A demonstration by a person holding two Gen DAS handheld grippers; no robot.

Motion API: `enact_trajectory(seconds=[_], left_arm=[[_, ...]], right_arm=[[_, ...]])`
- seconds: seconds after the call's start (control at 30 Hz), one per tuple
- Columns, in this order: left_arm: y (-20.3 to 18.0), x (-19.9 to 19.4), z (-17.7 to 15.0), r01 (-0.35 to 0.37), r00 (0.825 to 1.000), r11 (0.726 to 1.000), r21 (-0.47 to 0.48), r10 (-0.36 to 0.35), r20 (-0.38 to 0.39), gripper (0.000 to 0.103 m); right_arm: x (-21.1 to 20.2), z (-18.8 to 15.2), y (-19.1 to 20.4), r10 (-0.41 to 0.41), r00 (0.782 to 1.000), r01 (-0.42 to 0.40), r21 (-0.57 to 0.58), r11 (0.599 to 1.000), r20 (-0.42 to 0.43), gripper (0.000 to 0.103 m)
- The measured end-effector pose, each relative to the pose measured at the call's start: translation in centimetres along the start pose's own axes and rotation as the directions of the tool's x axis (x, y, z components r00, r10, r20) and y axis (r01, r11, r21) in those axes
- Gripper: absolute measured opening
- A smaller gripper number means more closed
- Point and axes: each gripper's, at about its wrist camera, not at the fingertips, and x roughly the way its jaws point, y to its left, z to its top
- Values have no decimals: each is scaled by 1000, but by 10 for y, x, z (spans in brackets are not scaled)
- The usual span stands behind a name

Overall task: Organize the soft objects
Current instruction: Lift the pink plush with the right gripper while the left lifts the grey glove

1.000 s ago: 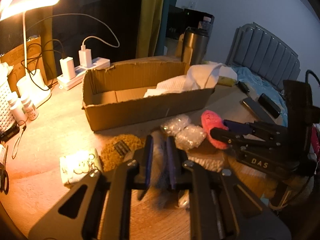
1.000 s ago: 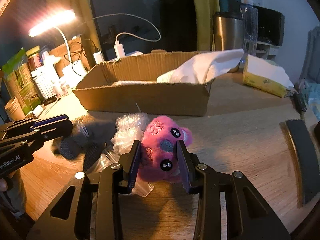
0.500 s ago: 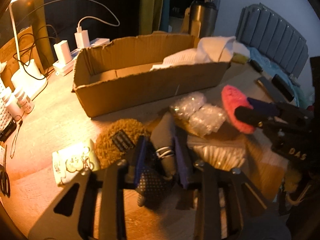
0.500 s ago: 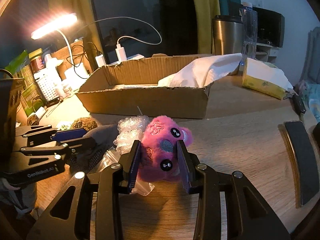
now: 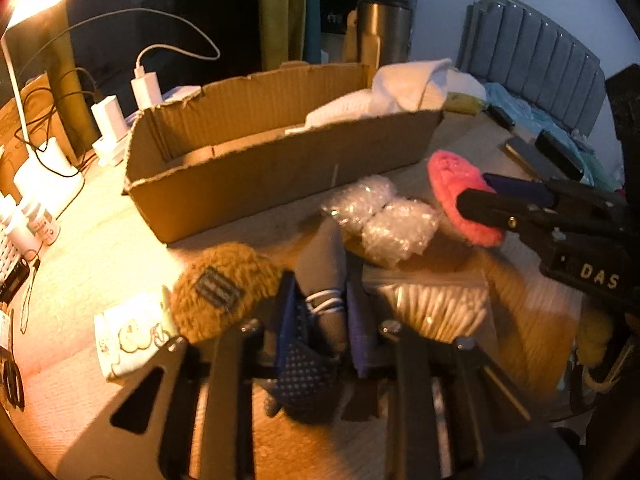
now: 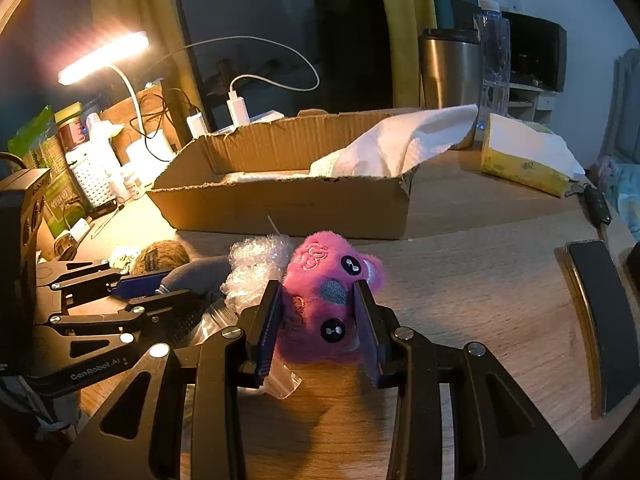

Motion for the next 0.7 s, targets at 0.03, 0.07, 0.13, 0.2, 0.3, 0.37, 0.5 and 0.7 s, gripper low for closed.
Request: enact_trajectory(seconds=[0.03,0.07,0.13,0.2,0.3,0.37,0.5,0.7], left_arm=[[0,-3,1,4,1000,1000,0,-4,7,24],[0,-8,2,13,1000,1000,-2,-13,20,24],[1,-15,4,27,999,1000,-4,-27,39,24],[1,-26,9,36,997,999,-4,-36,67,24],[2,-38,14,60,994,998,-5,-59,95,24],[3,-45,17,71,991,997,-10,-69,115,24],[13,-61,26,84,984,996,-27,-78,163,24],[31,-77,35,82,975,995,-55,-69,212,24]], right_arm=[[-1,1,0,0,1000,0,-1,1000,2,38],[-2,2,0,-2,1000,2,-3,1000,6,38],[-4,5,1,-3,1000,3,-8,1000,13,38],[-7,8,4,-4,1000,5,-13,1000,22,38],[-11,13,8,-6,999,7,-22,1000,36,38],[-13,18,10,-7,999,9,-29,1000,45,38],[-19,28,15,-10,998,13,-40,999,67,38],[-24,42,26,-11,996,17,-63,998,91,38]])
